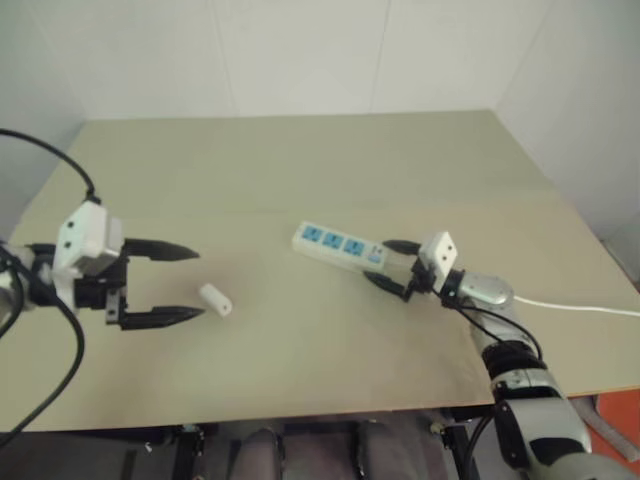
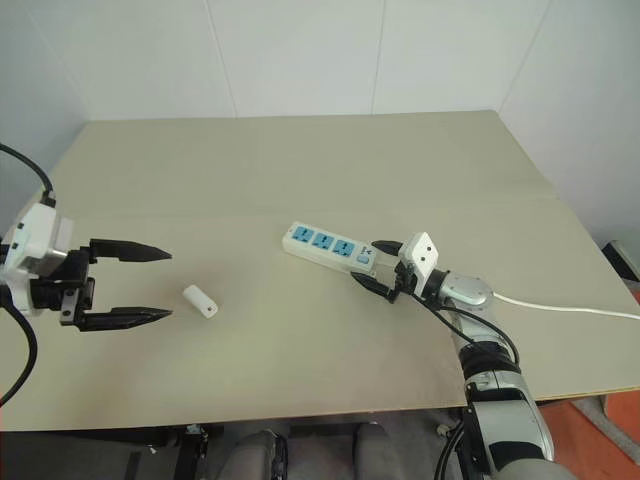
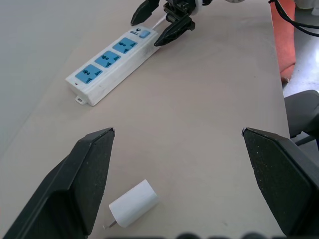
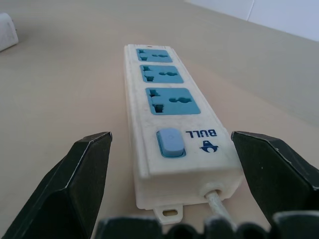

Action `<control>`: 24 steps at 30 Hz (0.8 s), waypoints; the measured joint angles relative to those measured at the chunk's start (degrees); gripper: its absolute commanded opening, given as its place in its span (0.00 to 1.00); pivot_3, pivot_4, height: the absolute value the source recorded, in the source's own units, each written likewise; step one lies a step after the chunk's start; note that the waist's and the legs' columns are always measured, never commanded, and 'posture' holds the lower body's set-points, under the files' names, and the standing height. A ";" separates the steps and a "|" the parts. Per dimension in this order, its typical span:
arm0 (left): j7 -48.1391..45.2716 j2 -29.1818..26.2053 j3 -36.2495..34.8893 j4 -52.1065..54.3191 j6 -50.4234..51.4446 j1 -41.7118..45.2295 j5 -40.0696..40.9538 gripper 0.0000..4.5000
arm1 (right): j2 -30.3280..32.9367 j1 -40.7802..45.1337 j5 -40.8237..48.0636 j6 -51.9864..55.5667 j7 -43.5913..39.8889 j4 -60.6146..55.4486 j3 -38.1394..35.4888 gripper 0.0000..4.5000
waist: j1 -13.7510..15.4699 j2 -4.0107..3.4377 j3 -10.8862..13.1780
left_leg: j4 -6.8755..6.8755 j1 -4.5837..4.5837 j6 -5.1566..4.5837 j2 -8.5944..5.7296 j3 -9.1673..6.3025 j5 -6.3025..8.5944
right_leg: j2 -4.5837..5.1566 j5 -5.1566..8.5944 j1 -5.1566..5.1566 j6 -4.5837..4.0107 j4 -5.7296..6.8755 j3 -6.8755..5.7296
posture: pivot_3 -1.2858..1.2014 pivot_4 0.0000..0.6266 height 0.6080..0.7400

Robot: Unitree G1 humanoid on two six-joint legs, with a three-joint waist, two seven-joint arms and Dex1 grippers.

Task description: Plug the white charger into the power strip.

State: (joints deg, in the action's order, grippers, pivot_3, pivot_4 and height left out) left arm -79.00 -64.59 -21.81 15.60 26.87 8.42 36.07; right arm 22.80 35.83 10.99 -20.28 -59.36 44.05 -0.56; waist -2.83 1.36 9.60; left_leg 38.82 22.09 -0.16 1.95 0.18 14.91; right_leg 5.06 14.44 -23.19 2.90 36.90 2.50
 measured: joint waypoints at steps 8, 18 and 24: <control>-1.29 -0.02 -2.29 -0.64 -1.07 -2.19 -0.02 1.00 | -1.15 4.17 -1.49 -2.17 -1.96 9.41 0.16 1.00 | -0.35 -0.01 0.01 | -0.04 -0.02 0.00 0.00 0.00 0.00 | 0.01 0.00 0.00 0.00 0.00 0.00 | 0.52 0.24 1.00; -2.37 -0.08 -3.16 -0.89 -2.43 -2.85 -0.09 1.00 | -2.75 9.52 -1.86 -2.25 -6.33 13.89 0.18 1.00 | -1.11 -0.03 0.02 | -0.06 -0.01 0.00 0.00 -0.01 0.00 | 0.02 0.00 -0.01 0.00 0.01 0.00 | 0.52 0.24 1.00; -2.71 -0.08 -3.30 -0.88 -2.70 -4.16 -0.08 1.00 | -3.79 9.99 -1.95 -2.24 -7.22 15.71 0.15 1.00 | -1.18 -0.03 0.02 | -0.10 -0.01 0.01 0.01 0.00 0.00 | 0.02 0.00 -0.04 -0.01 0.01 0.00 | 0.52 0.24 1.00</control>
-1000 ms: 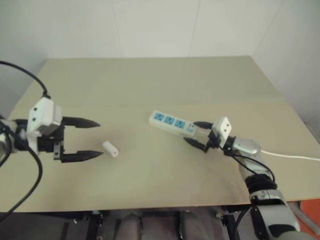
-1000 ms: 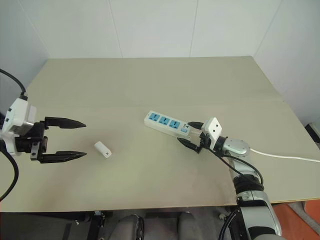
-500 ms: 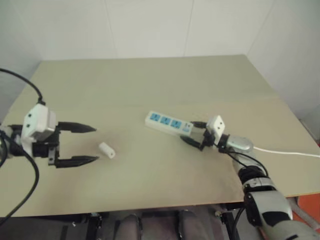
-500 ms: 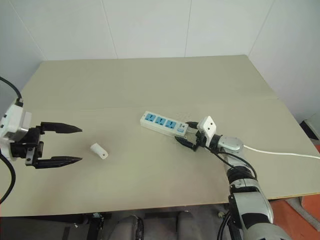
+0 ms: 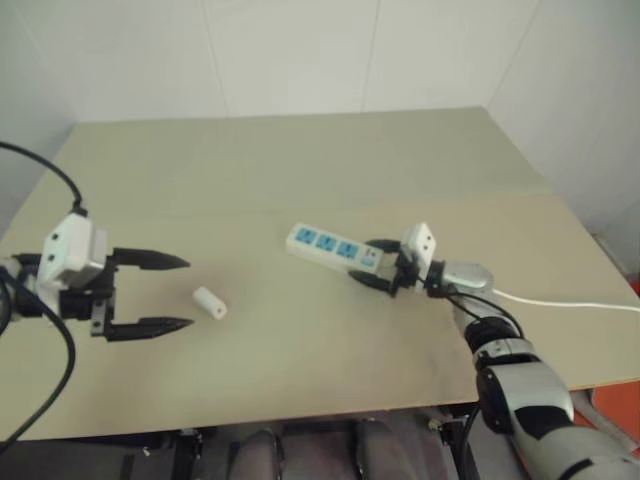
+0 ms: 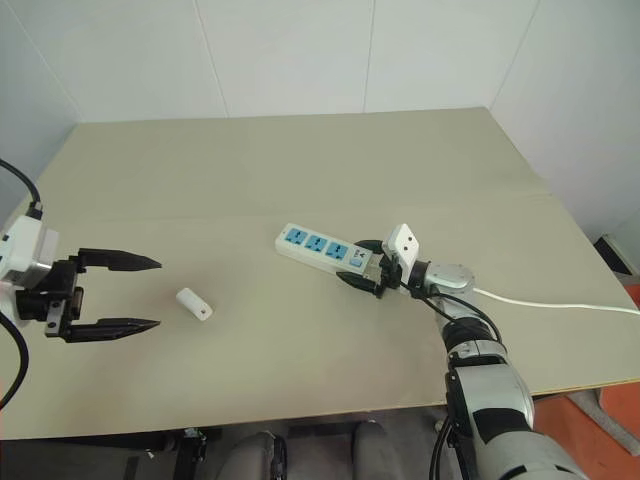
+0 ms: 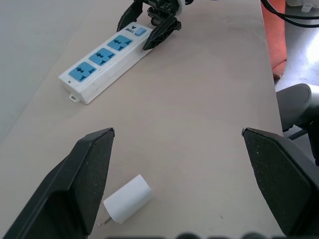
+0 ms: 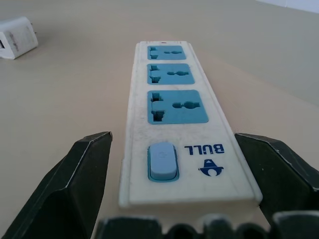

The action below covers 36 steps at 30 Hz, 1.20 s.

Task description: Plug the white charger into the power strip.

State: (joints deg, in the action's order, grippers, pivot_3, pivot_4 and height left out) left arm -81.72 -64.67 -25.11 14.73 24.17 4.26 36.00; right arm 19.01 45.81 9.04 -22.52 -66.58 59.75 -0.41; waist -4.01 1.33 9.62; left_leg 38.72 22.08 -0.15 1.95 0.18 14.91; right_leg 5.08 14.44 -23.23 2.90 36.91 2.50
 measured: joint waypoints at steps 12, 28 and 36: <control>-0.19 -0.22 -0.98 0.15 0.00 -0.74 0.02 1.00 | -1.64 -0.13 -1.17 -0.55 0.93 1.81 -0.19 0.76 | -0.01 -0.01 0.00 | 0.00 -0.04 0.00 0.00 0.00 0.00 | 0.00 0.00 0.02 0.00 0.00 0.00 | 0.52 0.24 1.00; -2.66 -1.11 5.99 -6.20 -0.29 9.72 -0.25 1.00 | -0.31 -10.78 1.73 4.85 -10.63 -17.42 2.42 0.76 | 0.19 -0.01 0.01 | 0.01 0.04 0.01 0.00 -0.01 0.00 | 0.00 0.00 0.00 0.01 0.13 -0.03 | 0.52 0.24 1.00; -9.80 -7.28 13.70 -15.95 -5.76 18.84 -4.92 1.00 | 3.27 -17.95 4.00 12.94 -16.91 -32.64 7.04 0.76 | 0.15 0.00 0.03 | 0.02 0.04 0.01 0.00 0.00 0.00 | -0.05 0.01 -0.05 0.01 0.01 -0.02 | 0.52 0.24 1.00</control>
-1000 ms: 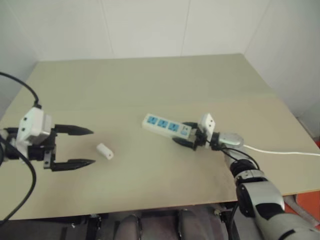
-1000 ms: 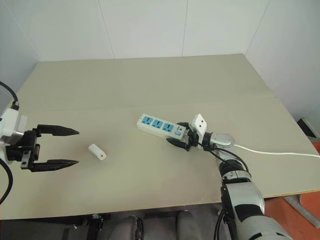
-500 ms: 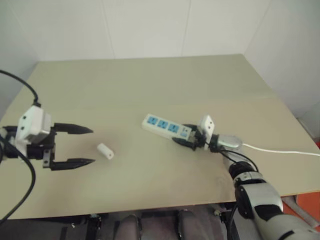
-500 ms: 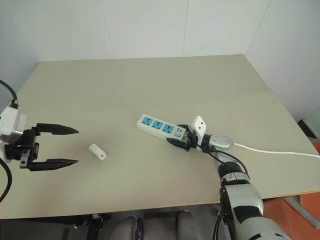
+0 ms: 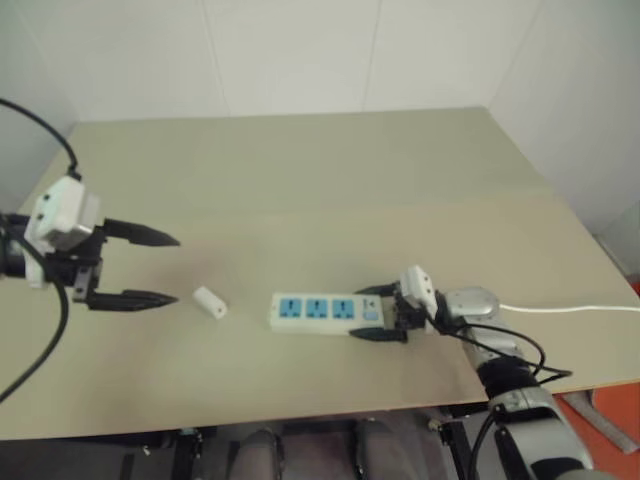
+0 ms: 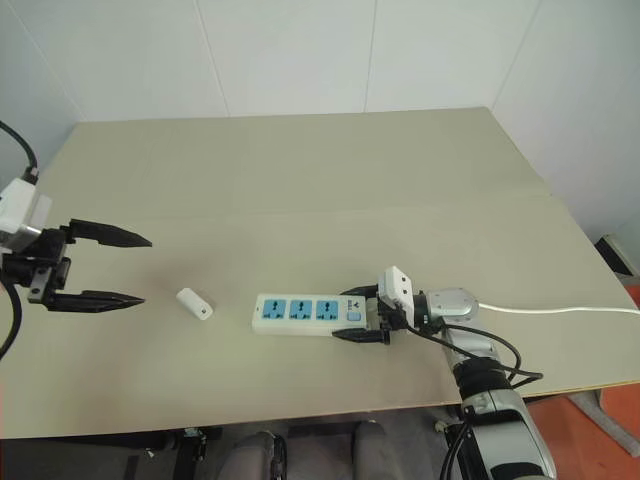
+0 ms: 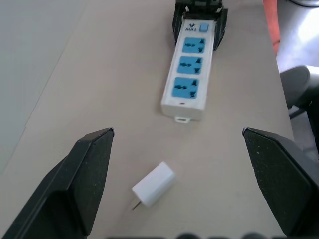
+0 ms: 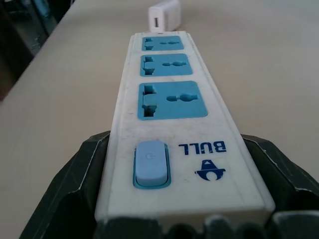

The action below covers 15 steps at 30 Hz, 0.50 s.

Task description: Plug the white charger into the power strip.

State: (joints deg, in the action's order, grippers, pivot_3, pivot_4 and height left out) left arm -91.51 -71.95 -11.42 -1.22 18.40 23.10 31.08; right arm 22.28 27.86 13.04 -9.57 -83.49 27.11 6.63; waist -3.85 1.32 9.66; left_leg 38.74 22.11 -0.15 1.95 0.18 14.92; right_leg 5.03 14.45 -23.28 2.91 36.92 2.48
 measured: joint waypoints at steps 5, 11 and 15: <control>-0.76 -5.87 15.99 -4.26 -12.61 9.14 -6.38 1.00 | -1.02 0.26 -0.01 1.14 0.22 -0.65 1.54 0.76 | 0.34 0.07 0.04 | 0.03 0.03 0.00 0.00 -0.02 0.00 | -0.04 0.00 -0.01 0.00 0.01 0.01 | 0.52 0.24 1.00; -0.78 -8.81 38.89 -7.14 -30.02 28.77 -11.16 1.00 | -1.42 1.21 -0.43 1.56 0.53 -0.37 1.98 0.76 | 1.30 0.16 0.11 | 0.08 0.11 0.00 0.00 -0.03 0.00 | -0.06 0.00 -0.03 0.00 -0.02 0.03 | 0.52 0.24 1.00; -0.79 -6.52 51.38 -10.14 -39.29 38.33 -15.49 1.00 | -1.49 1.03 -0.44 2.11 1.17 -0.40 2.02 0.76 | 1.57 0.17 0.11 | 0.12 0.16 -0.01 0.00 -0.04 0.00 | -0.08 0.00 -0.04 0.00 -0.03 0.01 | 0.52 0.24 1.00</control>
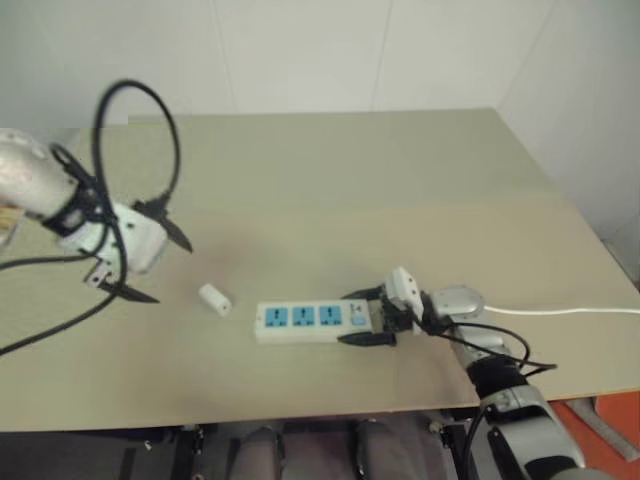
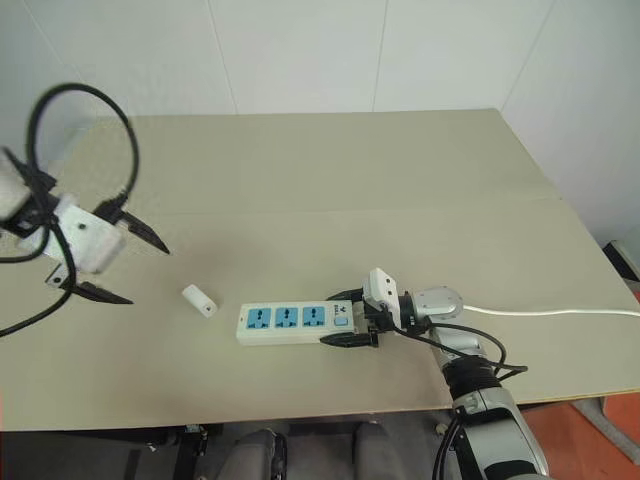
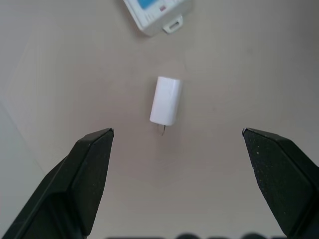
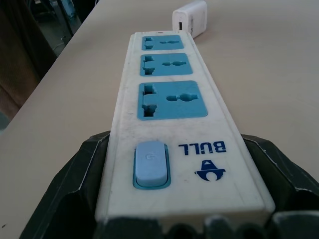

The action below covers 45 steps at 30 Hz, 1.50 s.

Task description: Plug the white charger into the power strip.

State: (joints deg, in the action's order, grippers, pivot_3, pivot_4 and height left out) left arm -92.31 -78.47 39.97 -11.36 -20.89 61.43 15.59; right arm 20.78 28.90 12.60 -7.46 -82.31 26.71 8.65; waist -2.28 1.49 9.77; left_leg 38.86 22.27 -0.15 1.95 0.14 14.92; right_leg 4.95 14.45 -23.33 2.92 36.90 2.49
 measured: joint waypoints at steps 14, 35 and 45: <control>-0.02 7.06 15.60 -5.66 -9.53 8.87 -8.77 1.00 | 0.35 -0.55 0.15 1.46 1.39 -1.27 0.01 0.76 | 0.02 0.02 0.01 | 0.07 0.03 -0.01 0.00 -0.04 0.00 | 0.00 0.01 -0.01 0.02 0.12 0.00 | 0.52 0.24 1.00; 1.67 19.61 1.42 -3.37 -11.41 -5.18 -26.16 1.00 | 2.56 -1.42 2.16 3.17 3.65 -2.46 -0.10 0.76 | 1.12 0.02 0.01 | 0.13 0.02 -0.01 -0.01 -0.04 -0.01 | 0.00 0.01 0.01 0.01 0.13 -0.02 | 0.52 0.24 1.00; 2.44 25.35 -0.67 -6.99 -12.23 -6.23 -32.28 1.00 | 3.03 -2.41 2.28 4.06 4.64 -4.10 -0.22 0.76 | 1.42 0.02 0.01 | 0.14 0.01 -0.01 -0.01 -0.04 -0.01 | 0.00 0.00 0.02 0.01 0.13 -0.02 | 0.52 0.24 1.00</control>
State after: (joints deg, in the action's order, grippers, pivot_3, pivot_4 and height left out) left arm -89.87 -53.12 39.30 -18.35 -33.12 55.20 -16.69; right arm 23.81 26.48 14.88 -3.40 -77.67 22.61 8.43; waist -0.86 1.51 9.78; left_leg 39.00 22.28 -0.17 1.94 0.10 14.91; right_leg 4.96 14.45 -23.30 2.93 37.03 2.47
